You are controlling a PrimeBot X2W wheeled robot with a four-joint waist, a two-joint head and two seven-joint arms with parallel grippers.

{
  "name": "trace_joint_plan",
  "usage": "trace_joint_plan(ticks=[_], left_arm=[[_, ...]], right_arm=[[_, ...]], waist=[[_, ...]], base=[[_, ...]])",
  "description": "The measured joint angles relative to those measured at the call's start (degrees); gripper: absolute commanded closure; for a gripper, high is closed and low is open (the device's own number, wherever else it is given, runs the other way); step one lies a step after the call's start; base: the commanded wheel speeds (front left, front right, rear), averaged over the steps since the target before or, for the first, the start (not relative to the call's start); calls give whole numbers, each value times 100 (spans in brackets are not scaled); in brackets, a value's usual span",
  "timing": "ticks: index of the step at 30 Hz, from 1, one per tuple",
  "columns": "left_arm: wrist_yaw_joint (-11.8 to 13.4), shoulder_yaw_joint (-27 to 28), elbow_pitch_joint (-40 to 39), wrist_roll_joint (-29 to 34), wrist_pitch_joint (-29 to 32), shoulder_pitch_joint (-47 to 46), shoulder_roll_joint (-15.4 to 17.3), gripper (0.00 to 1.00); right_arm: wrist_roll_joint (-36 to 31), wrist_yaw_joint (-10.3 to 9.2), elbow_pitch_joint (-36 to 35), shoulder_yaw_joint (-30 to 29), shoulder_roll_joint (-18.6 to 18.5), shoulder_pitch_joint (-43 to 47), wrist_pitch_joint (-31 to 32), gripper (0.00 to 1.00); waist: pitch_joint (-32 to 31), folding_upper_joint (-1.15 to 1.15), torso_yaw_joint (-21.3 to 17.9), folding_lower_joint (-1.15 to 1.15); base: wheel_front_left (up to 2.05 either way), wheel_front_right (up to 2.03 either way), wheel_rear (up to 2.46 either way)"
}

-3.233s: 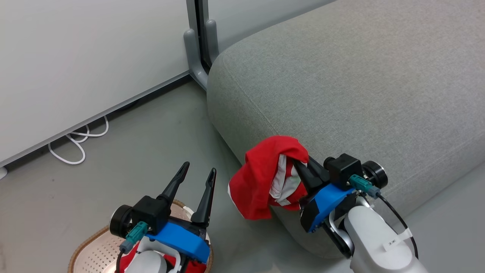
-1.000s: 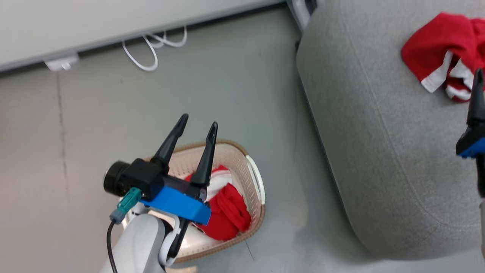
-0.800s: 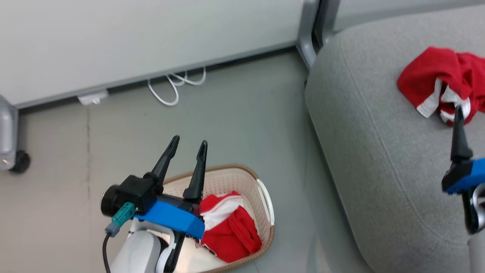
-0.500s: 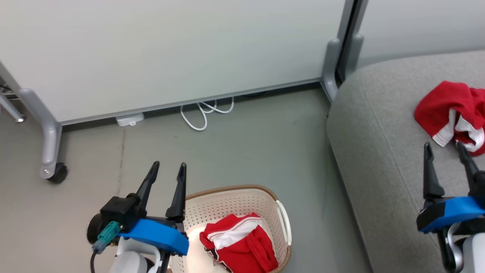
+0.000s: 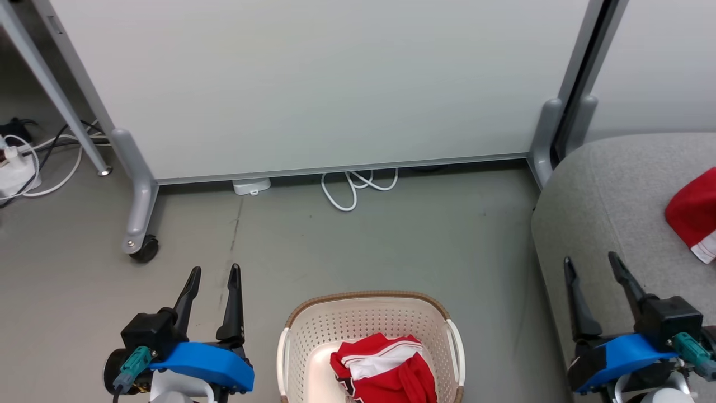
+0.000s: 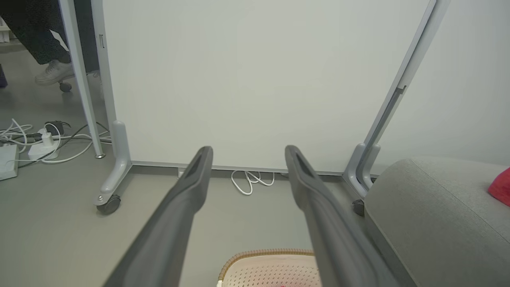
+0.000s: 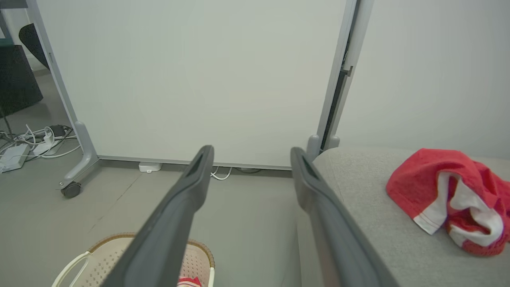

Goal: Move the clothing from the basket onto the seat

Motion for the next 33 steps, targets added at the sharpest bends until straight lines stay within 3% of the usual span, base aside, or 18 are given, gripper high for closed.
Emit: trace_joint_plan(ticks=[8,22,33], left_arm=[[0,78,4,45,1,28,-4,0],[0,-1,103,40,1,-47,-75,0],[0,-305,435,-34,0,-664,-86,0]], right_arm=[[118,1,123,154,22,-10,-27,0],[158,0,174,328,30,-205,-42,0],[73,0,-51,788,32,-1071,-16,0]], waist=[[41,0,124,1],[252,0,-27,1],[1174,0,-353,2]], base=[[0,0,0],[0,0,0],[0,0,0]])
